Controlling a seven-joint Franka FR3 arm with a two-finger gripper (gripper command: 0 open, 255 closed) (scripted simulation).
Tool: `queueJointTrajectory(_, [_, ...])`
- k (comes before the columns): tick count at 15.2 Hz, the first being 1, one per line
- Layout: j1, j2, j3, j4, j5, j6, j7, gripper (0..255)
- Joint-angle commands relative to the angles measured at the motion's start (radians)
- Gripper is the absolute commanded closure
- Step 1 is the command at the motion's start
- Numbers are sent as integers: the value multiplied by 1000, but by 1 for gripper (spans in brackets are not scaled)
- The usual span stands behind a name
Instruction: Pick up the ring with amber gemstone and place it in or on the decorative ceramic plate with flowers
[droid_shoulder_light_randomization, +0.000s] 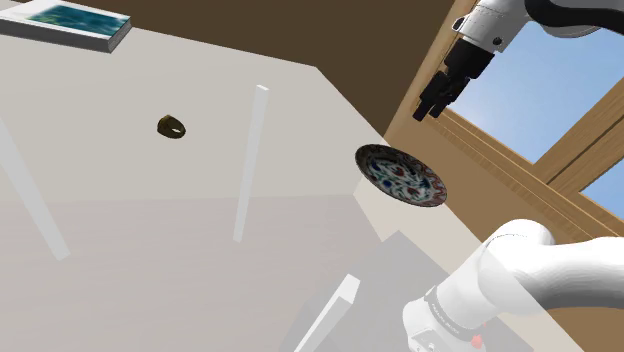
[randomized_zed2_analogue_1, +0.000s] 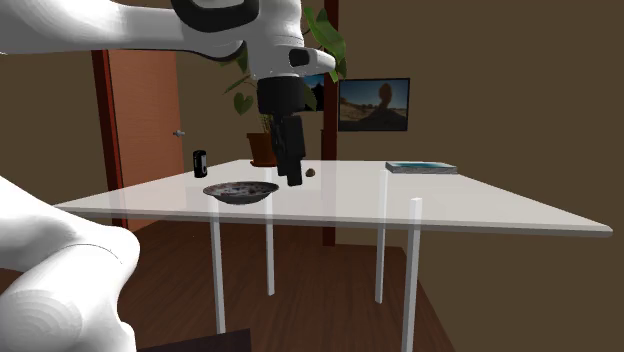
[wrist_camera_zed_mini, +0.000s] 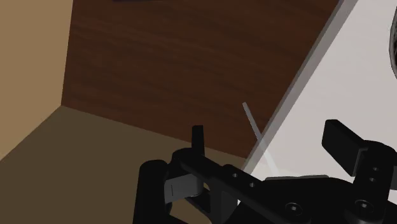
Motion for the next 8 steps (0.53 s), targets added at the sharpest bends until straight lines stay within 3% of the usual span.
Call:
queueJointTrajectory(1, [0, 0, 0, 0, 0, 0, 0, 0])
queueJointTrajectory(8, [47, 99, 141, 45, 79, 59, 148, 0])
